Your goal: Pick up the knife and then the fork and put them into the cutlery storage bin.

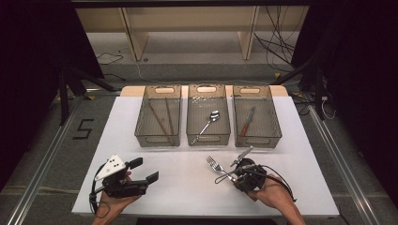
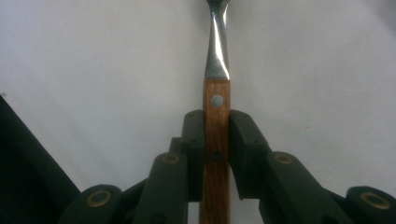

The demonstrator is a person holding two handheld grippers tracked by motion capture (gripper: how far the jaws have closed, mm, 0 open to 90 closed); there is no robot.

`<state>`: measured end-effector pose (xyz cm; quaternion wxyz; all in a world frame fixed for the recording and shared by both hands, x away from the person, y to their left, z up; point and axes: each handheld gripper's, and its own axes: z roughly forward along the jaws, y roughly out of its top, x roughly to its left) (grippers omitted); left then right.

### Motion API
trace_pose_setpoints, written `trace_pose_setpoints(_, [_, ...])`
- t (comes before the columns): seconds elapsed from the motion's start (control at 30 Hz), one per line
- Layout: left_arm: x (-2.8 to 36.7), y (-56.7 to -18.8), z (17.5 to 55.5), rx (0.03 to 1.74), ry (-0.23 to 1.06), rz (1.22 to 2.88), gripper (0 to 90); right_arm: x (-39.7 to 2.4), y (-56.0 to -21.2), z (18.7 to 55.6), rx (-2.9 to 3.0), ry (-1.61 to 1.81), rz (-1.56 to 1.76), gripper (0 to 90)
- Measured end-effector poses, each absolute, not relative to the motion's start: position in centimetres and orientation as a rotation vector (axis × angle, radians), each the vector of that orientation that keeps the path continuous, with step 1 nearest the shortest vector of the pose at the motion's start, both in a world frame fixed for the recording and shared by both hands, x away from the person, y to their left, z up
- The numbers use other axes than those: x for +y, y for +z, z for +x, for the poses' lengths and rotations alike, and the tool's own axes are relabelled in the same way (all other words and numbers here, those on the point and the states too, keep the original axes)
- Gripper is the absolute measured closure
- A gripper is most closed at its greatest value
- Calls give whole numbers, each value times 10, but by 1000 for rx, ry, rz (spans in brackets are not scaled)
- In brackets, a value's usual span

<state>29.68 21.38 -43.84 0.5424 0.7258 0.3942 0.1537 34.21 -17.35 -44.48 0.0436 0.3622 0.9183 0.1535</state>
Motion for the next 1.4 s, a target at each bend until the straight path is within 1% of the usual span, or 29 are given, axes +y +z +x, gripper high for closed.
trace_pose_setpoints(0.23, [215, -438, 297, 939, 365, 1723, 157, -184, -414, 355, 2734, 624, 1106, 774])
trace_pose_setpoints(0.43, [215, -438, 297, 937, 368, 1722, 157, -195, -386, 379, 2613, 761, 1160, 774])
trace_pose_setpoints(0.57, [216, -438, 297, 941, 366, 1717, 157, -199, -374, 393, 2555, 804, 1191, 773])
trace_pose_setpoints(1.07, [215, -438, 297, 944, 365, 1714, 157, -219, -352, 442, 2428, 850, 1333, 774])
trace_pose_setpoints(1.4, [215, -438, 297, 945, 364, 1712, 157, -231, -349, 473, 2353, 851, 1454, 774])
